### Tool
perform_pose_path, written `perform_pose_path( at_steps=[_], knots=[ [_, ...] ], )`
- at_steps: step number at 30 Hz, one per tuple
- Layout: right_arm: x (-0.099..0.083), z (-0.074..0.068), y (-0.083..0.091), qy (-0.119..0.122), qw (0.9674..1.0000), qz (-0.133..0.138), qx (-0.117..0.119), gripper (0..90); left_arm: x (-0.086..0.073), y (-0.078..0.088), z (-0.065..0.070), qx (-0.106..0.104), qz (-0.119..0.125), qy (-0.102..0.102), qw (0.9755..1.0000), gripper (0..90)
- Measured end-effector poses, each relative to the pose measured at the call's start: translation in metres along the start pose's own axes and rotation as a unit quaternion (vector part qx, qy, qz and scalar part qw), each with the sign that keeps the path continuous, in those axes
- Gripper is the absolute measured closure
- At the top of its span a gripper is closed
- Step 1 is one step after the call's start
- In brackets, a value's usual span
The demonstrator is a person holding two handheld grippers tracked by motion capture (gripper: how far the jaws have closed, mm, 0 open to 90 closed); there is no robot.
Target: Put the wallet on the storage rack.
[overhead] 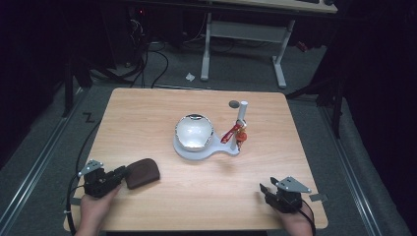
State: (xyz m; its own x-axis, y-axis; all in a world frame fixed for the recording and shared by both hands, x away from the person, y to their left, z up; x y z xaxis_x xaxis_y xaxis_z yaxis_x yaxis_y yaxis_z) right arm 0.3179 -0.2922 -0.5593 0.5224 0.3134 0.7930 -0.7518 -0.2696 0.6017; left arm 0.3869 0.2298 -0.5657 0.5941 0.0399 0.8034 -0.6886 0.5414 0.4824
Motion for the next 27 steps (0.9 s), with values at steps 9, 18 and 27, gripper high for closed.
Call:
perform_pose_path(
  at_steps=[9, 18, 27],
  knots=[
    [0.000, 0.007, 0.007, -0.016, 0.9998, 0.011, 0.001, 50.7, -0.002, 0.000, 0.006, 0.034, 0.004, -0.039, 0.9987, 84.3],
    [0.005, 0.005, 0.003, -0.009, 0.9998, 0.015, 0.006, 50.9, 0.001, 0.006, 0.012, 0.025, 0.018, -0.045, 0.9985, 86.8],
    [0.006, 0.006, 0.003, -0.011, 0.9998, 0.018, 0.006, 51.0, 0.010, 0.020, 0.025, 0.015, 0.053, -0.060, 0.9967, 87.3]
  ],
)
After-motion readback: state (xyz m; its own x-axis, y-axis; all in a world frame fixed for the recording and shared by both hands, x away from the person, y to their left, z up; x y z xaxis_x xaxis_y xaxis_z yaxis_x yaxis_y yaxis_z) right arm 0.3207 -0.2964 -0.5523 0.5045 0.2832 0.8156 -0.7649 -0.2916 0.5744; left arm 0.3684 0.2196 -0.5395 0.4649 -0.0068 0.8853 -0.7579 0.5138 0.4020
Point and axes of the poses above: each handheld gripper's, and its own axes: y roughly backward along the jaws, x roughly out of its top, z roughly to its right, the point moved 6 cm from there along -y, roughly forward along the jaws, and after that the axes turned 1 degree about z, right-handed, at the moved point
